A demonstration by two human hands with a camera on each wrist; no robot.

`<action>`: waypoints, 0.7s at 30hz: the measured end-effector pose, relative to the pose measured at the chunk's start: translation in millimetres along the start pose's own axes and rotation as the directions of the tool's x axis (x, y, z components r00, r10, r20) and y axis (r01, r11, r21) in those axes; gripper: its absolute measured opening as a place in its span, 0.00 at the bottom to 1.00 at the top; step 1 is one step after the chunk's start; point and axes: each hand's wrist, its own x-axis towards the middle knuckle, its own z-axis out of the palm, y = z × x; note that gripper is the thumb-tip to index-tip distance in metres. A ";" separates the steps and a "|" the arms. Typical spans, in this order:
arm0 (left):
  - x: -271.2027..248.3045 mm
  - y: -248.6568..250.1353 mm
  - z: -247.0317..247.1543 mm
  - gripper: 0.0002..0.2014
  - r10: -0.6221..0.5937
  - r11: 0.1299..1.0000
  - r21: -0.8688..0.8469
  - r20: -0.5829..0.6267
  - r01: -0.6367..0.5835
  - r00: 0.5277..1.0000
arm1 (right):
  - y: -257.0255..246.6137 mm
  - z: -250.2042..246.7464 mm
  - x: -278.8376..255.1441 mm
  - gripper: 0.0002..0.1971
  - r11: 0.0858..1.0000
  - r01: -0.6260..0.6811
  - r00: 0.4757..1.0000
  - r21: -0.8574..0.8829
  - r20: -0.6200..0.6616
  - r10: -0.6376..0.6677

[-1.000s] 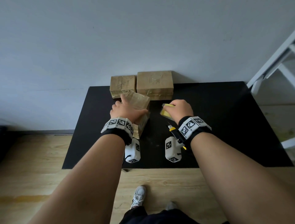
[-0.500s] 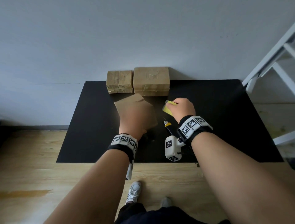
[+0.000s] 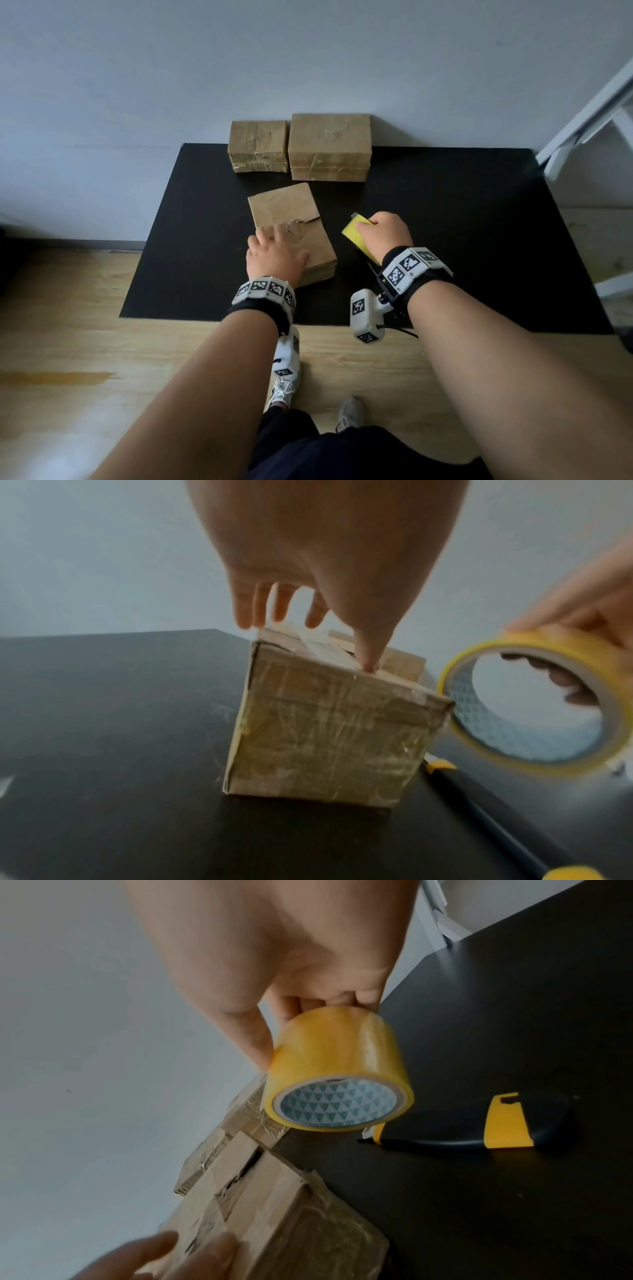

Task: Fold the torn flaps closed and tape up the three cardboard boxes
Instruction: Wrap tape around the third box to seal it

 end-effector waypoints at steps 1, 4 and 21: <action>0.2 -0.6 1.0 0.37 -0.049 0.998 -0.045 0.061 0.052 0.997 | 1.2 1.5 0.9 0.09 1.000 -0.011 1.000 -0.001 0.022 0.011; -3.2 0.3 5.8 0.38 -0.047 0.998 -0.042 0.070 0.050 0.996 | 7.2 5.5 2.7 0.07 0.998 -0.042 0.998 -0.042 0.042 0.044; 5.3 -0.3 9.9 0.33 -0.057 0.977 -0.206 0.004 0.057 0.998 | 37.3 29.2 14.9 0.07 0.941 -0.022 0.997 -0.338 -0.074 -0.003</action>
